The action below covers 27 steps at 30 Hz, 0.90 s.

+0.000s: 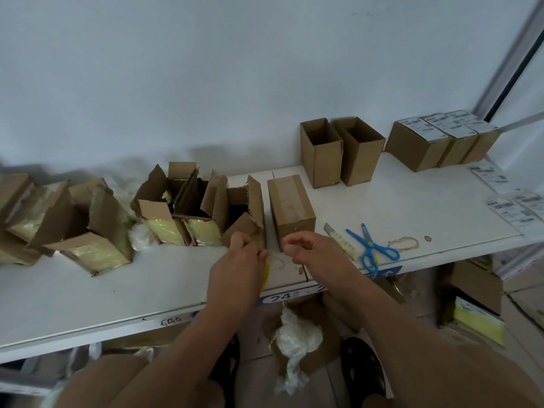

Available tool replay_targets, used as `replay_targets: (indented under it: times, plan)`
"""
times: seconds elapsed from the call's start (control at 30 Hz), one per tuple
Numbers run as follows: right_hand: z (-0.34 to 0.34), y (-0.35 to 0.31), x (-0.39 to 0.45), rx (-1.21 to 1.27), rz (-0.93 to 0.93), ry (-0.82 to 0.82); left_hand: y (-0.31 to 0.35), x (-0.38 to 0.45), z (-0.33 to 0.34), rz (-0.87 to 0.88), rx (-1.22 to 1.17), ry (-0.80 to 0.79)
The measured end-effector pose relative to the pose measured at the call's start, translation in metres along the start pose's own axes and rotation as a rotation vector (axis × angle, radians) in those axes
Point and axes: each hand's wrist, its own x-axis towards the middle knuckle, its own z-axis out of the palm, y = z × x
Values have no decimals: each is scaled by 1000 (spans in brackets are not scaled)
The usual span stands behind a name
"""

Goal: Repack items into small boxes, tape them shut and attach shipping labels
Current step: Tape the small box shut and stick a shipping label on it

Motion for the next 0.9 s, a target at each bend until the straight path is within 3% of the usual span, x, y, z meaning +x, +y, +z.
replay_targets:
  times: [0.07, 0.2, 0.33, 0.47, 0.67, 0.9]
  plan:
    - [-2, -4, -1, -97, -16, 5, -14, -2, 3, 72, 142, -138]
    - [-2, -7, -3, -254, -63, 43, -30, -1, 5, 37, 315, -327]
    - [-7, -6, -5, -397, -102, 32, -34, 2, 17, 87, 421, -262]
    - [-28, -5, -9, -604, -170, 58, -1, 12, 22, 117, 344, -105]
    - [-86, 20, -17, -1080, -174, 144, 74, 32, 31, 467, 236, -84]
    - [-174, 51, -21, -1207, -45, 260, 173, 83, 69, 789, 279, -120]
